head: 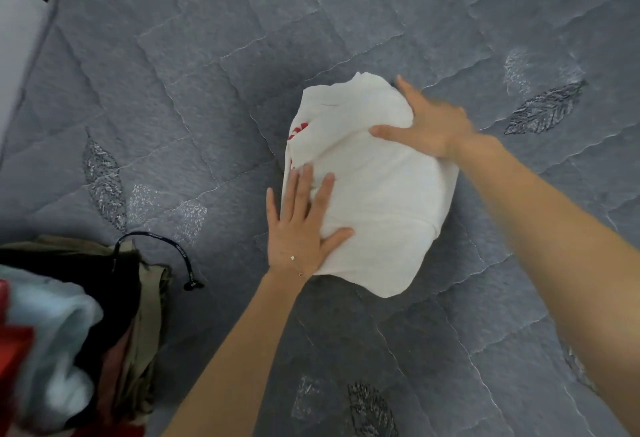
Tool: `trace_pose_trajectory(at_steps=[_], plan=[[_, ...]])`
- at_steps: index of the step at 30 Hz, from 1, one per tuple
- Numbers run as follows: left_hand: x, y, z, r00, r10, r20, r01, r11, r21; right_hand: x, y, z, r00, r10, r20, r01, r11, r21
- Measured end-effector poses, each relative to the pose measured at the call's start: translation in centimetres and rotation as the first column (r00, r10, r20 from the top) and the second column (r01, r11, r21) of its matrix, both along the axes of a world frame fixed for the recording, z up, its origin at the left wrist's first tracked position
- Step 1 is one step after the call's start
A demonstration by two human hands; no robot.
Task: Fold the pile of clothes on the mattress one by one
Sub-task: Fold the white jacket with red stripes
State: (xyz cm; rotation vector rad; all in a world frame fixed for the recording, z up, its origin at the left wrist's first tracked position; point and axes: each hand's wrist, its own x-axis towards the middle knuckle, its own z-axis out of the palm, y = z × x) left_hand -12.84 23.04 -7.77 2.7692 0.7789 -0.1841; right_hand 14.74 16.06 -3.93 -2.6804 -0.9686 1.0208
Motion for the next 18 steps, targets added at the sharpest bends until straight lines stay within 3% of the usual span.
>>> trace_pose_trajectory(at_steps=[5, 8, 13, 18], plan=[[-2.1, -0.1, 0.7, 0.951, 0.285, -0.12, -0.288, 0.958, -0.011, -1.1, -2.5, 1.2, 0.97, -0.16, -0.184, 0.172, 0.984, 0.051], [-2.2, 0.4, 1.3, 0.936, 0.298, -0.187, -0.304, 0.953, -0.004, -2.6, -6.0, 1.9, 0.859, -0.305, -0.412, 0.362, 0.93, 0.066], [-1.2, 0.6, 2.2, 0.956, 0.232, -0.178, -0.242, 0.97, -0.032, -7.2, -12.9, 1.6, 0.669, -0.461, -0.583, 0.594, 0.803, 0.045], [-0.8, 1.1, 3.4, 0.996, -0.087, -0.021, 0.083, 0.988, -0.127, -15.1, -19.3, 1.3, 0.468, -0.61, -0.639, 0.797, 0.604, 0.008]])
